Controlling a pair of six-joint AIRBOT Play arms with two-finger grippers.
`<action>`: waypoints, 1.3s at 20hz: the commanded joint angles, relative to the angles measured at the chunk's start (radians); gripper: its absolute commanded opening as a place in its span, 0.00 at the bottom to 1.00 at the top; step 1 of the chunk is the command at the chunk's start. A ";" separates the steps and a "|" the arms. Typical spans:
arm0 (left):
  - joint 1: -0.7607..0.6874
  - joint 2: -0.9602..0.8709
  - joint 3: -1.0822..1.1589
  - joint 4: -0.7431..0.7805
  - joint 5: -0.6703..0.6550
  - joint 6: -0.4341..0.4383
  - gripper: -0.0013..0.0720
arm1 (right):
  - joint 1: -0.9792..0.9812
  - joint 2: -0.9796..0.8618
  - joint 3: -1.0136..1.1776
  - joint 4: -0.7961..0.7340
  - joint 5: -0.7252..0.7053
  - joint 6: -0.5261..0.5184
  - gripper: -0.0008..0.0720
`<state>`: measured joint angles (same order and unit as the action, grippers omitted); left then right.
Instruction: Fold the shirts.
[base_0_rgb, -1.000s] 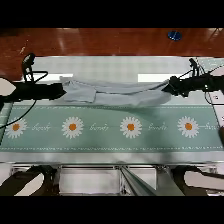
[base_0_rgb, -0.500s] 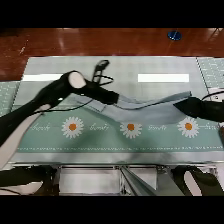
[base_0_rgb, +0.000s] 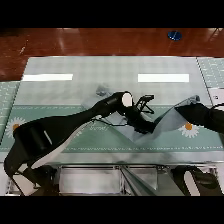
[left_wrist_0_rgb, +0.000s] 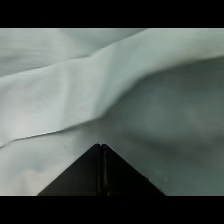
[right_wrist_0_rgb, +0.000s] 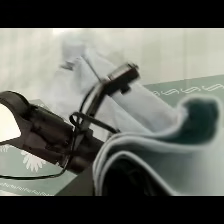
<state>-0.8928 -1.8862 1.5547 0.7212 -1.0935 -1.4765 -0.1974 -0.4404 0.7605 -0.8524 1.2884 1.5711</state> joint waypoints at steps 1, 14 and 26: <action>0.046 -0.003 0.016 -0.022 -0.019 0.025 0.04 | 0.001 0.007 -0.001 0.040 -0.002 -0.005 0.04; 1.004 0.830 -0.196 0.380 -0.182 0.055 0.04 | 0.475 -0.636 0.250 0.243 -0.291 -0.168 0.04; 1.072 1.185 -0.684 0.355 -0.023 0.055 0.04 | 0.658 -1.316 0.671 0.359 -0.411 -0.219 0.59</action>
<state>0.1787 -0.7174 0.9512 1.0920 -1.1641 -1.4216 0.4427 -1.6703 1.3743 -0.5339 0.8906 1.3586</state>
